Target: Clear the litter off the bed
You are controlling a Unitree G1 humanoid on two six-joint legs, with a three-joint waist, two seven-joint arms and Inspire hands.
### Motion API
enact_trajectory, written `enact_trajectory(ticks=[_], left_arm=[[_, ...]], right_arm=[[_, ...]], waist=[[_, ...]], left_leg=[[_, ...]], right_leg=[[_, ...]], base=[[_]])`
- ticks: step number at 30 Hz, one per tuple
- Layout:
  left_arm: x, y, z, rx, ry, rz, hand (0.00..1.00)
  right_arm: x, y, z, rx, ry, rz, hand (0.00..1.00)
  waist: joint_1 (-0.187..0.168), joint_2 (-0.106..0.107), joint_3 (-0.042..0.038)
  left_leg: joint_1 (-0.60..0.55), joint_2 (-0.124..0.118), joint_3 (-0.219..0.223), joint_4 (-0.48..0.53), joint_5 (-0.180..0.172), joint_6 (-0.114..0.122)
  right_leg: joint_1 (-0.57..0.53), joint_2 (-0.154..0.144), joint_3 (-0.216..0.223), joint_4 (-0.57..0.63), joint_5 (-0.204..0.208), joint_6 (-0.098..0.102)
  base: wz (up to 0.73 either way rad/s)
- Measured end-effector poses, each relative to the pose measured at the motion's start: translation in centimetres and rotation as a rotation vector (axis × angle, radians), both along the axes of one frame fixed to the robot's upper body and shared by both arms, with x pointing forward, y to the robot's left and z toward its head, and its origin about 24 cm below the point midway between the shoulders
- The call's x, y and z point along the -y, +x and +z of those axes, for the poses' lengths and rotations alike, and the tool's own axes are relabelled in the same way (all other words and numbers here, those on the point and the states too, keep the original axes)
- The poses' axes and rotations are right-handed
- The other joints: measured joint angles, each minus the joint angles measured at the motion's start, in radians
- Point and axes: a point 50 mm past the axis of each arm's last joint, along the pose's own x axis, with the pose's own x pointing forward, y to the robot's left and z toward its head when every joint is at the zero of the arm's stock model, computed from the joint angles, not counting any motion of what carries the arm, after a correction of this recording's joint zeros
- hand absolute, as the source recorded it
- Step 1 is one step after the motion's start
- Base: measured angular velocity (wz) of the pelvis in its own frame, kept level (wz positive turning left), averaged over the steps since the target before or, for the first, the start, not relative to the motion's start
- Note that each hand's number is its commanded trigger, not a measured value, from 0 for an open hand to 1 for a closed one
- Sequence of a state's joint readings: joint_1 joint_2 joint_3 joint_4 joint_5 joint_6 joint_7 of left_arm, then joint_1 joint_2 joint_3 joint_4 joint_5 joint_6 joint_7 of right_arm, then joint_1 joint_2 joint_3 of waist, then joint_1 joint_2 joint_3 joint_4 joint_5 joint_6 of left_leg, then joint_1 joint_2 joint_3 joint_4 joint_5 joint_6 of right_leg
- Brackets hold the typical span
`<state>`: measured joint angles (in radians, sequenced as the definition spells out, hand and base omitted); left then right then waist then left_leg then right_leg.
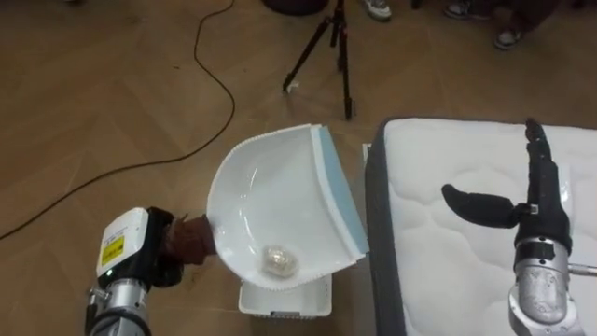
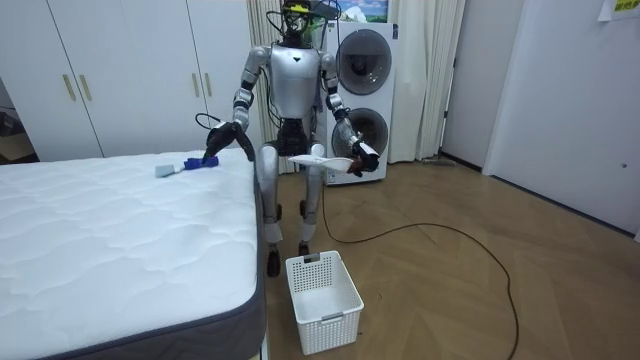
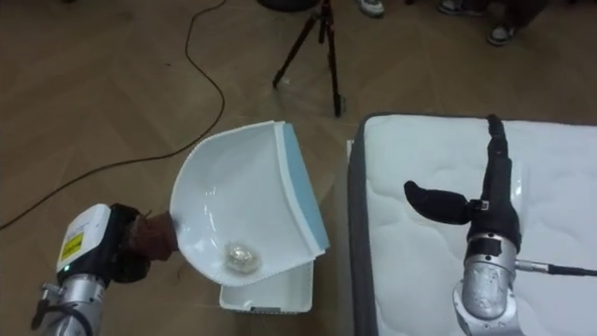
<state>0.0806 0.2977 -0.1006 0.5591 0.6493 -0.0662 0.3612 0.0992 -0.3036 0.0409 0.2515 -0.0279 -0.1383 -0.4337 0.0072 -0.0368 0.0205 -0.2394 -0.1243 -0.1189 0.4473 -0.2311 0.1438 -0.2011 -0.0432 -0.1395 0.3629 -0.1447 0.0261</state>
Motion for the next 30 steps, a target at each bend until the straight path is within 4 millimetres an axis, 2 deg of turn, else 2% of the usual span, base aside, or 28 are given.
enact_trajectory(ticks=[2,4,6,8,10,14,16,18,20,22,23,25,27,28,30], left_arm=[[-0.5,-0.1,-0.2,-0.019,0.014,0.008,1.0],[-1.2,-0.1,-0.3,-0.041,0.04,0.016,1.0],[-1.8,0.0,-0.4,-0.058,0.056,0.024,1.0],[-2.3,-0.4,-0.8,-0.091,0.072,0.039,1.0],[-2.6,-0.4,-0.9,-0.097,0.082,0.047,1.0],[-3.1,-0.1,-0.6,-0.102,0.111,0.038,1.0],[-3.4,0.6,-0.2,-0.098,0.138,0.013,1.0],[-3.8,1.4,0.4,-0.091,0.166,-0.009,1.0],[-4.4,2.2,1.0,-0.084,0.184,-0.017,1.0],[-5.8,2.6,1.7,-0.098,0.236,-0.013,1.0],[-6.2,2.6,1.9,-0.103,0.249,-0.014,1.0],[-6.6,2.9,2.2,-0.128,0.275,-0.029,1.0],[-6.8,2.8,2.1,-0.163,0.279,-0.038,1.0],[-7.1,2.5,1.9,-0.197,0.283,-0.044,1.0],[-7.7,2.9,2.1,-0.24,0.311,-0.054,1.0]], right_arm=[[-0.2,0.1,-0.1,-0.009,-0.013,0.012,0.0],[-0.4,0.0,-0.8,-0.042,-0.013,0.031,0.0],[-0.5,0.0,-1.2,-0.066,-0.01,0.044,0.0],[-0.7,0.0,-1.8,-0.088,-0.013,0.064,0.0],[-0.5,0.0,-2.5,-0.123,-0.027,0.06,0.0],[-0.4,-0.2,-3.4,-0.171,-0.086,0.075,0.0],[-0.3,-0.4,-3.7,-0.188,-0.093,0.075,0.0],[-0.3,-0.3,-3.6,-0.186,-0.102,0.081,0.0],[-0.2,-0.2,-3.5,-0.185,-0.117,0.085,0.0],[-0.1,-0.1,-3.2,-0.186,-0.179,0.112,0.0],[0.0,-0.1,-3.2,-0.186,-0.19,0.116,0.0],[0.8,-0.2,-2.9,-0.195,-0.225,0.118,0.0],[1.0,-0.2,-2.9,-0.202,-0.237,0.128,0.0],[0.8,-0.2,-2.9,-0.207,-0.245,0.147,0.0],[0.7,-0.1,-2.9,-0.211,-0.254,0.161,0.0]], waist=[[0.007,0.004,0.0007],[0.003,0.007,0.0025],[0.006,0.009,0.004],[-0.002,0.018,0.009],[-0.002,0.035,0.017],[-0.01,0.055,0.0205],[-0.031,0.08,0.0184],[-0.045,0.096,0.0192],[-0.067,0.123,0.0183],[-0.091,0.159,0.018],[-0.095,0.168,0.0176],[-0.109,0.209,0.017],[-0.106,0.233,0.0164],[-0.114,0.25,0.0152],[-0.128,0.271,0.0179]], left_leg=[[-0.015,0.001,-0.001,0.022,-0.009,0.001],[-0.041,0.001,-0.006,0.081,-0.041,-0.003],[-0.052,-0.003,-0.008,0.111,-0.059,-0.005],[-0.054,-0.011,-0.008,0.123,-0.065,-0.007],[-0.086,-0.016,-0.008,0.139,-0.069,-0.007],[-0.147,-0.03,-0.007,0.147,-0.059,-0.005],[-0.188,-0.032,-0.007,0.155,-0.055,-0.009],[-0.209,-0.032,0.005,0.157,-0.052,-0.011],[-0.222,-0.033,0.005,0.157,-0.049,-0.012],[-0.224,-0.036,0.012,0.147,-0.046,-0.012],[-0.223,-0.039,0.014,0.143,-0.044,-0.011],[-0.214,-0.043,0.043,0.117,-0.034,-0.006],[-0.203,-0.044,0.066,0.093,-0.028,-0.002],[-0.201,-0.044,0.078,0.084,-0.026,-0.001],[-0.204,-0.045,0.095,0.078,-0.025,0.0]], right_leg=[[-0.015,0.002,0.001,0.015,-0.006,0.0],[-0.04,0.003,-0.002,0.075,-0.038,-0.003],[-0.056,-0.001,0.0,0.118,-0.064,-0.002],[-0.061,-0.009,0.0,0.144,-0.082,-0.002],[-0.098,-0.015,0.002,0.175,-0.09,-0.001],[-0.172,-0.036,0.002,0.217,-0.105,-0.003],[-0.209,-0.049,-0.02,0.241,-0.111,-0.009],[-0.234,-0.059,-0.025,0.258,-0.119,-0.009],[-0.245,-0.06,-0.024,0.262,-0.121,-0.01],[-0.255,-0.063,-0.011,0.271,-0.128,-0.009],[-0.26,-0.065,-0.005,0.276,-0.131,-0.007],[-0.265,-0.078,0.011,0.279,-0.139,-0.003],[-0.274,-0.082,0.033,0.282,-0.141,0.0],[-0.281,-0.094,0.03,0.287,-0.143,0.001],[-0.297,-0.096,0.034,0.303,-0.146,0.0]], base=[[-0.03],[0.07],[0.08],[0.08],[0.02],[0.07],[0.24],[0.19],[0.19],[0.02],[-0.03],[-0.02],[-0.24],[-0.25],[-0.08]])
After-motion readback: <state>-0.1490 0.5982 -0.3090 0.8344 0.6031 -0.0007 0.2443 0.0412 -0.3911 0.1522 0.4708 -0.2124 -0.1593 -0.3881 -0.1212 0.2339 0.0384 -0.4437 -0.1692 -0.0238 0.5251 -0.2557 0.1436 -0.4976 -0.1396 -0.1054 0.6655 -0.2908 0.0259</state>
